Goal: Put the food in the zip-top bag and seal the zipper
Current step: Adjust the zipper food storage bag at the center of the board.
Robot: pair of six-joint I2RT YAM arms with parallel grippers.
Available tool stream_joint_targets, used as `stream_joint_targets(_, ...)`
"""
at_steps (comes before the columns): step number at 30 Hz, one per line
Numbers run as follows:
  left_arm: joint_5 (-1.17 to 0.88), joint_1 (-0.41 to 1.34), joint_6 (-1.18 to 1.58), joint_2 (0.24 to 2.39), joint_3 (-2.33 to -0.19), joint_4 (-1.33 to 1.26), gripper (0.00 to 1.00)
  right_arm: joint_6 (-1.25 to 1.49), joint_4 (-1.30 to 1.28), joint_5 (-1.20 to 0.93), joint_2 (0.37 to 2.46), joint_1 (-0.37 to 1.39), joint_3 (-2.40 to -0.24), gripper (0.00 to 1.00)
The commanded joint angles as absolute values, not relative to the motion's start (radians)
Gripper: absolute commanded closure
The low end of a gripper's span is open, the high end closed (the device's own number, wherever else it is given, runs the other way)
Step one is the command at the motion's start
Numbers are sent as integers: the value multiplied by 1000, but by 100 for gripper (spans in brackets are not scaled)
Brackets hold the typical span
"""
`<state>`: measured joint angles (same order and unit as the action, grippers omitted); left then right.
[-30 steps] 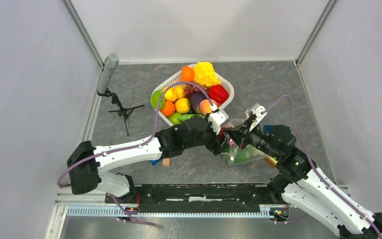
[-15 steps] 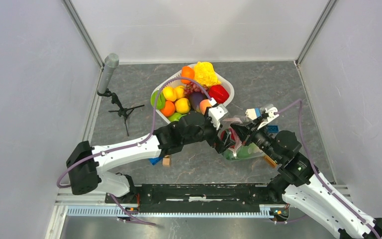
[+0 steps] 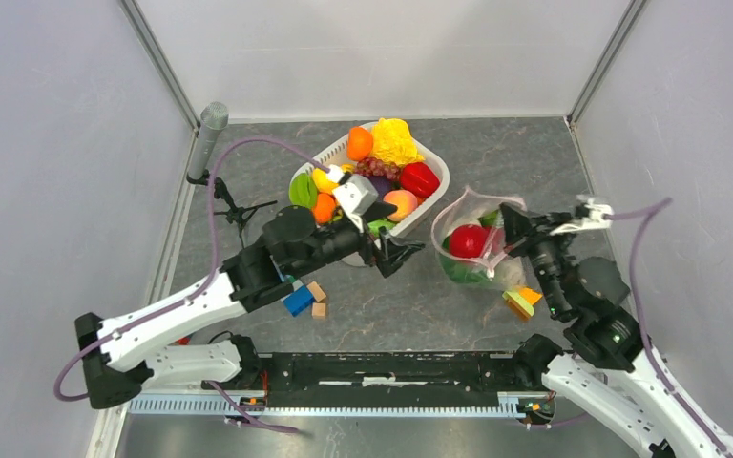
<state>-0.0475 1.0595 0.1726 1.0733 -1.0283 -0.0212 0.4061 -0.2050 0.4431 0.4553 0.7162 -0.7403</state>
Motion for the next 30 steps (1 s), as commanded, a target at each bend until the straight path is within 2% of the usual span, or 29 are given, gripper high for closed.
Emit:
stream_joint_targets(1, 74, 1044, 124, 1006, -988, 27, 0, 457, -208, 675, 388, 716, -746, 100)
stream_joint_targets(3, 82, 1030, 135, 991, -970, 38, 0, 427, -181, 592, 401, 716, -734, 98)
stream_joint_targets(6, 94, 1011, 153, 989, -952, 53, 0, 357, -278, 372, 557, 716, -863, 100)
stream_joint_targets(12, 148, 981, 167, 991, -933, 89, 0, 374, -228, 383, 551, 717, -829, 96)
stream_joint_targets(16, 117, 895, 165, 1037, -956, 126, 0, 342, -271, 414, 558, 716, -852, 95)
stream_joint_targets(21, -25, 777, 134, 1208, -1062, 148, 0, 302, -288, 395, 567, 716, -857, 96)
stream_joint_targets(26, -102, 744, 129, 1419, -1192, 120, 0, 271, -263, 304, 553, 716, -831, 95)
stream_joint_targets(30, -126, 736, 141, 1539, -1268, 134, 0, 264, -310, 313, 544, 716, -844, 95)
